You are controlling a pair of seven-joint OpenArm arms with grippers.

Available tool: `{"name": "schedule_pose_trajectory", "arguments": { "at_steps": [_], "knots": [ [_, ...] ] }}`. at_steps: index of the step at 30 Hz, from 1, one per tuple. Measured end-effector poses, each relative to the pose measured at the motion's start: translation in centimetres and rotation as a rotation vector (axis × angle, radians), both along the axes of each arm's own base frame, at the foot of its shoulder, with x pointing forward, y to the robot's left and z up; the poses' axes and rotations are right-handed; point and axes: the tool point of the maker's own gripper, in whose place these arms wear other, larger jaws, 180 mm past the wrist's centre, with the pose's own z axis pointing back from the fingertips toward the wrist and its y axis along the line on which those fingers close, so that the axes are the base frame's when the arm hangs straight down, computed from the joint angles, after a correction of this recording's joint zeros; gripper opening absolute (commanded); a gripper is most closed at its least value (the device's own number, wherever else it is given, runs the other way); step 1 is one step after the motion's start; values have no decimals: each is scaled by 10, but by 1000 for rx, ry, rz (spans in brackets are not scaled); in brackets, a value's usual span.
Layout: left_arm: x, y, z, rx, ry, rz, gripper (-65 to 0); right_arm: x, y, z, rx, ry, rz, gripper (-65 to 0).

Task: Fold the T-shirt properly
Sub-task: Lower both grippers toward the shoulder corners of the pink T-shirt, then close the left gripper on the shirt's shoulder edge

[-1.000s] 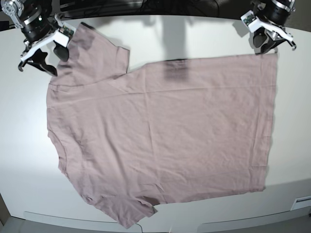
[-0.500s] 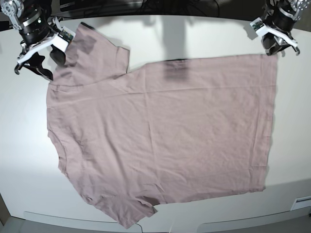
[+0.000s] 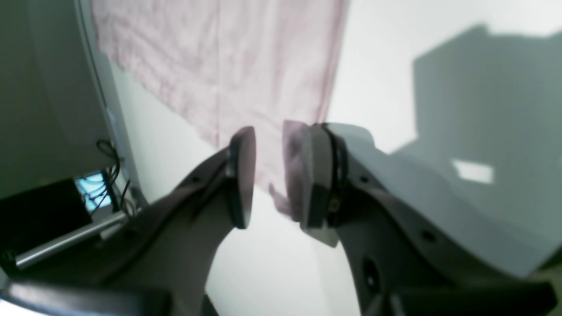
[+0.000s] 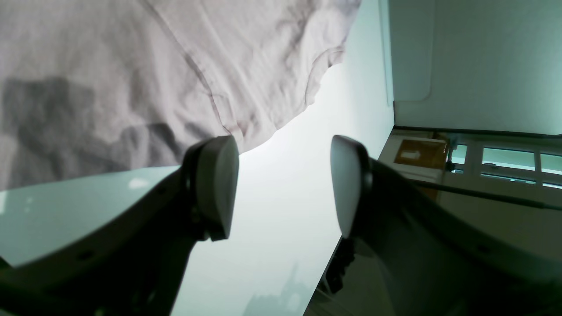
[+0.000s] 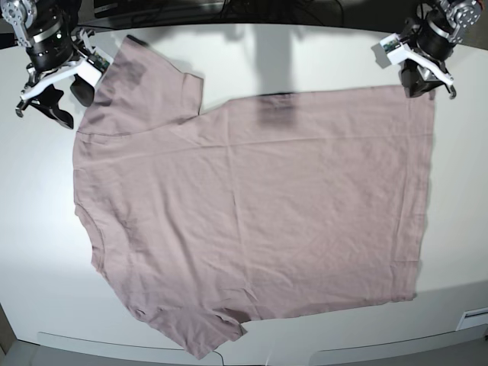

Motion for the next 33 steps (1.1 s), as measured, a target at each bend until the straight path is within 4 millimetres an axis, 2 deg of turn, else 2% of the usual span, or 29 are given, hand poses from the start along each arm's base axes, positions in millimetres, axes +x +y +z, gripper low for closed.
{"name": "schedule_pose_trajectory", "arguments": {
  "at_steps": [5, 10, 16, 19, 24, 29, 33],
  "knots": [
    [-7, 15, -11, 31, 31, -1, -469, 3, -3, 4, -31, -25, -3, -309],
    [-10, 45, -32, 110, 48, 13, -469, 6, 0, 12, -33, -53, 4, -309],
    [-12, 51, -34, 145, 47, 4, -469, 6, 2, 14, -30, -57, 7, -309],
    [-13, 45, -34, 118, 45, -27, -469, 7, 2, 14, -29, -58, 7, -309],
    [-14, 24, -32, 60, 20, -91, -469, 6, 1, 14, -32, -57, 3, -309],
    [-14, -7, -25, 17, -90, -154, -469, 7, 0, 14, -35, -59, -5, -309],
    [-2, -5, -26, 95, -105, -149, -446, 6, -4, 14, -44, -55, -23, -309]
  ]
}}
